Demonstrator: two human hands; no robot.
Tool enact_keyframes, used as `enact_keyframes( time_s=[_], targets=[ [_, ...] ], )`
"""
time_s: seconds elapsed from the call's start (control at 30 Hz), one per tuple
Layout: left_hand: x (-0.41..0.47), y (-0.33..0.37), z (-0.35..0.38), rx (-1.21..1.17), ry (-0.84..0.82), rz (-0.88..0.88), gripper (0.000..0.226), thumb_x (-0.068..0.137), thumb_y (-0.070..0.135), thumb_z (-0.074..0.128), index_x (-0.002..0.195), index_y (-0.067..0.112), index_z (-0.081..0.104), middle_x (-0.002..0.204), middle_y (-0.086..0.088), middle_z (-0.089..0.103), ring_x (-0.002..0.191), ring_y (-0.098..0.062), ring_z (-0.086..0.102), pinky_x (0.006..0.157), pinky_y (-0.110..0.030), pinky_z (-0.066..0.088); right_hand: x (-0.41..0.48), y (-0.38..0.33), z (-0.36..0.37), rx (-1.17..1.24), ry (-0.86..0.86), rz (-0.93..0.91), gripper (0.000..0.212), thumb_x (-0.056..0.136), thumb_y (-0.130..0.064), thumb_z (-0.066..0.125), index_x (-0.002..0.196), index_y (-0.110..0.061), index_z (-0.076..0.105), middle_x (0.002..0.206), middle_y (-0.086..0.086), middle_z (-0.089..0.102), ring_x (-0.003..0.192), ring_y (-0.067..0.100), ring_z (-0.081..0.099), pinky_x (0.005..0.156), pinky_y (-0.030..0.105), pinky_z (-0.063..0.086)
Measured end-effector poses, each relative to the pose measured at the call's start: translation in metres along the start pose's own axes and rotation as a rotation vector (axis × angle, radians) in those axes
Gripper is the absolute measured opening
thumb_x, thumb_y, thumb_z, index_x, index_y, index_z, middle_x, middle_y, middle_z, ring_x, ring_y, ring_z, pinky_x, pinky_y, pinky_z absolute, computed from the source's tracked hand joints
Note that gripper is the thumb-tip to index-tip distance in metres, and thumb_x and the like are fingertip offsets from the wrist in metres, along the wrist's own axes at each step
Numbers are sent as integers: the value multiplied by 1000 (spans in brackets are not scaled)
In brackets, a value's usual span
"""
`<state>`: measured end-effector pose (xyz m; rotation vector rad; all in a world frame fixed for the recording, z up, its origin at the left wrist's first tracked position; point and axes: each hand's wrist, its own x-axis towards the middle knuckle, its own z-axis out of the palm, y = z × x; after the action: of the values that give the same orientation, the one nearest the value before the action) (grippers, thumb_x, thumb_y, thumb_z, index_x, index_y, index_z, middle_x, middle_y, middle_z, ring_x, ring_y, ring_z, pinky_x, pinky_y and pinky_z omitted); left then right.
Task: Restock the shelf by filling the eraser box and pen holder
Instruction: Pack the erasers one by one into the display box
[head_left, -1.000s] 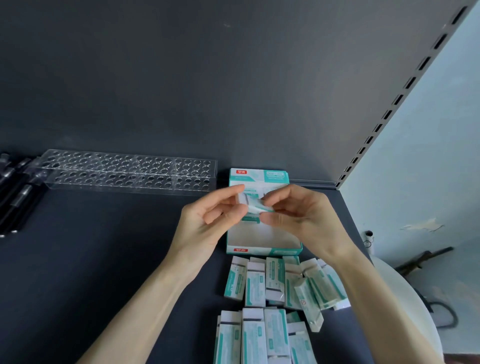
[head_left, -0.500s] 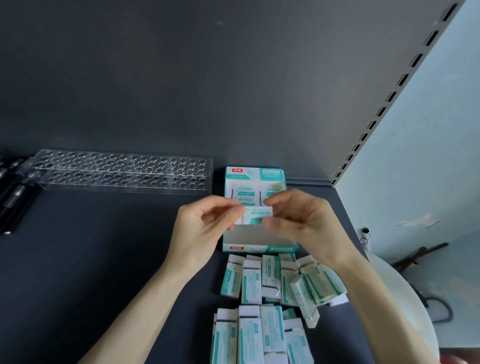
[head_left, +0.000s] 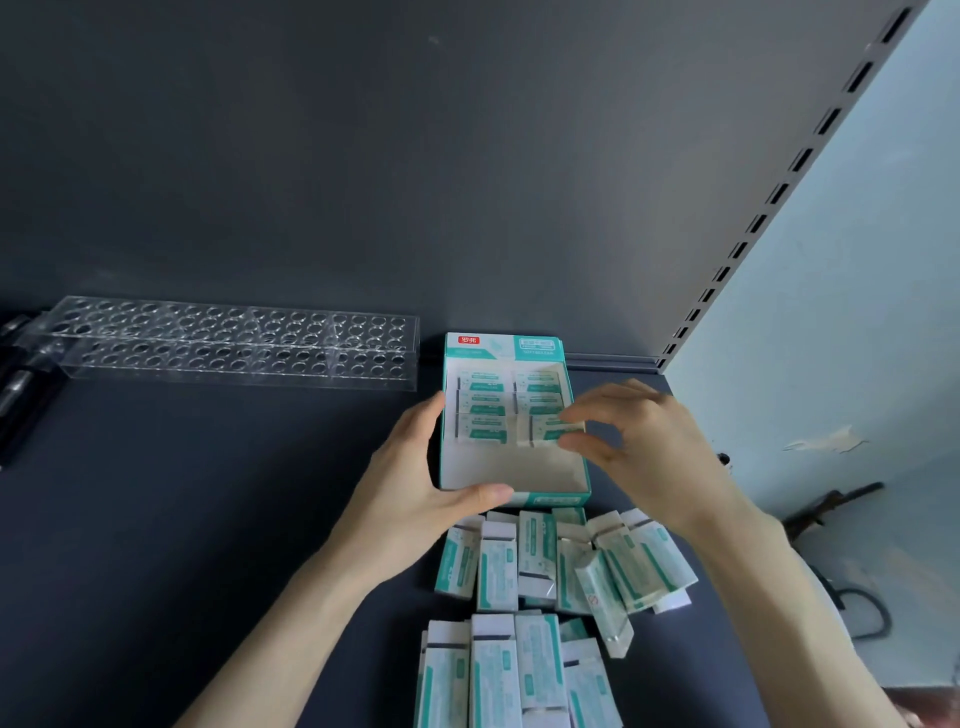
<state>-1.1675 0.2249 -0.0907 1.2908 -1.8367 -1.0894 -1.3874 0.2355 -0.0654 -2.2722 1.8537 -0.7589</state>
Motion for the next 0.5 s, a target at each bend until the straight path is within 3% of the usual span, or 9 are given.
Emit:
enact_keyframes(
  time_s=[0.13,0.33,0.5],
  targets=[
    [2,-3,-1,2,14,27,77,67,33,83,123,51,32,115,40,38,102,35,32,79,10,24,1,-1,10,-132,17,-91,19,67,-16,83,84,-14,75,86,-2,72,81,26,62,68,34,50],
    [2,-8,0,14,27,32,86,67,35,82,141,31,39,124,30,40,103,34,31,78,11,24,5,3,20,-189,-2,-106,11,66,-17,82,74,-17,74,84,-5,71,81,26,58,67,30,36],
    [3,-10,0,27,25,12,92,66,38,82,144,28,35,139,21,40,118,15,35,86,3,27,12,5,26,-209,14,-98,8,67,-22,67,68,-17,74,79,-5,66,73,25,54,62,31,39]
  ],
)
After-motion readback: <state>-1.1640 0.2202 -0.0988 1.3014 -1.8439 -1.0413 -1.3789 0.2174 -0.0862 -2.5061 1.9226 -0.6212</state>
